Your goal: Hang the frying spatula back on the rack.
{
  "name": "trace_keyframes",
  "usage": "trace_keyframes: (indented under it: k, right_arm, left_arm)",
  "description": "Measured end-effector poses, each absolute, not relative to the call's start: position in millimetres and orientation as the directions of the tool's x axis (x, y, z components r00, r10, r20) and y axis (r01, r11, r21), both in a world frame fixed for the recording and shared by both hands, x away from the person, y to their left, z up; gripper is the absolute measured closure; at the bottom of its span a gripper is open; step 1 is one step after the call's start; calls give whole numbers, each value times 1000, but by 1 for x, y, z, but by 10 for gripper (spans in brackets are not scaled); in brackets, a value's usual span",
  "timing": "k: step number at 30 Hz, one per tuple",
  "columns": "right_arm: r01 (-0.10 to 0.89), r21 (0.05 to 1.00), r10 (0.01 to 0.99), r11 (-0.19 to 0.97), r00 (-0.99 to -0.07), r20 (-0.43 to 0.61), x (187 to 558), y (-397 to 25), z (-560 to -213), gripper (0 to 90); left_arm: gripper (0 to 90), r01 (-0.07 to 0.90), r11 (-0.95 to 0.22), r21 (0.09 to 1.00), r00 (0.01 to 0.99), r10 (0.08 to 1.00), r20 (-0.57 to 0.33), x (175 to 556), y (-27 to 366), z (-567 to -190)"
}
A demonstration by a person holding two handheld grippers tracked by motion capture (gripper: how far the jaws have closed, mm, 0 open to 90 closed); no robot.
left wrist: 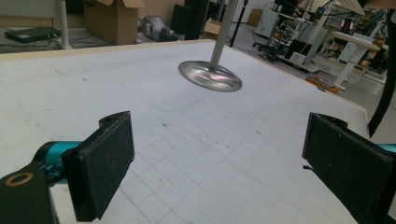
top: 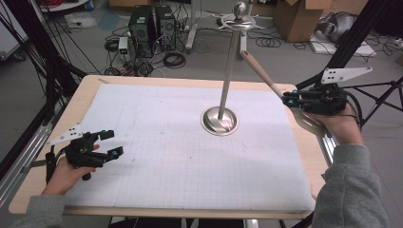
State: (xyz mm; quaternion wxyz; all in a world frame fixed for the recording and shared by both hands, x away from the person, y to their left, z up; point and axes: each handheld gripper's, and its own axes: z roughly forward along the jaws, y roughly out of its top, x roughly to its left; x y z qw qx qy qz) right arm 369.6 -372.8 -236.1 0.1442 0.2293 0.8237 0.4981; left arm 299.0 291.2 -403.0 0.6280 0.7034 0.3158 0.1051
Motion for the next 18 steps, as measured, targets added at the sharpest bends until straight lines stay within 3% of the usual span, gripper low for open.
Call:
trace_keyframes:
  k: [18]
  right_arm:
    - [213, 902, 543, 375, -839, -27, 365, -386, -208, 775]
  left_arm:
    - [96, 318, 7, 948, 765, 589, -261, 297, 299, -403]
